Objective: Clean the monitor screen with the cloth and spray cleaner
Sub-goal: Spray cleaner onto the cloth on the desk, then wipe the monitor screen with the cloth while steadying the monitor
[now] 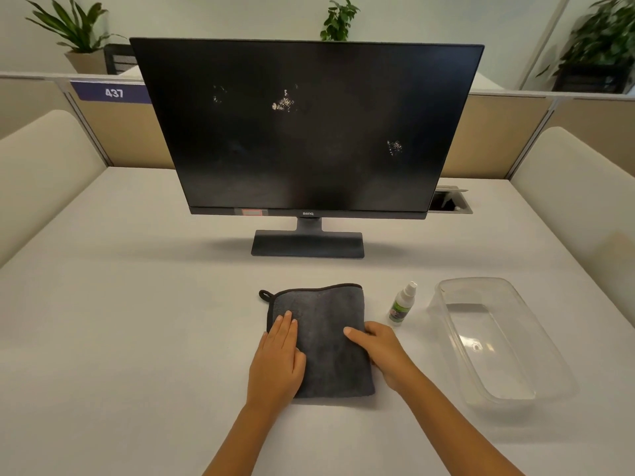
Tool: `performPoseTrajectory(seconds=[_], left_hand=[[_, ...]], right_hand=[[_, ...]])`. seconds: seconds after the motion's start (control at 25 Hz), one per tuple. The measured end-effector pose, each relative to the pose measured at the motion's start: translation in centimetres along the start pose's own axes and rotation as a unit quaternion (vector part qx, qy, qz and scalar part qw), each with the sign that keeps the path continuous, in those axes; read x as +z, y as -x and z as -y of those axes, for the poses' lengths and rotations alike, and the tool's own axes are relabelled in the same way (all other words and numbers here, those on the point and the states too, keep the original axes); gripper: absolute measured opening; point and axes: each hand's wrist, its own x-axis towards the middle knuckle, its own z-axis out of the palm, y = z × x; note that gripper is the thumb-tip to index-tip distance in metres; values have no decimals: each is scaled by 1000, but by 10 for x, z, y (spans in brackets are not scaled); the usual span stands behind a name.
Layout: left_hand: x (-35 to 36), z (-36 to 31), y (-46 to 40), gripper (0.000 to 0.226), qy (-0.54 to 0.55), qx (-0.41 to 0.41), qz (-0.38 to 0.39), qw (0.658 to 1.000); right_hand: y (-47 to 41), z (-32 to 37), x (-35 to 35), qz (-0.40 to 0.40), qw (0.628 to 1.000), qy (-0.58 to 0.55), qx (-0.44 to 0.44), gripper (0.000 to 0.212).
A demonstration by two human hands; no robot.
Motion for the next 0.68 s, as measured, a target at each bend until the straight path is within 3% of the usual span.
performPoseTrajectory(seconds=[0.28, 0.44, 0.56, 0.64, 0.68], left_hand=[[-9, 10, -4, 56, 28, -4, 55, 998], [-27, 33, -9, 57, 9, 49, 109, 993], [-68, 76, -37, 81, -10, 52, 76, 996], [-106, 101, -68, 54, 40, 59, -15, 997], [-130, 112, -86, 45, 77, 69, -61, 993]], right_hand=[[7, 32, 23, 29, 994, -101, -33, 25], [13, 63, 50, -16, 994, -80, -76, 35], [17, 103, 83, -83, 983, -118, -111, 30], [20, 127, 100, -127, 969, -154, -143, 45], [21, 139, 108, -160, 960, -161, -165, 40]])
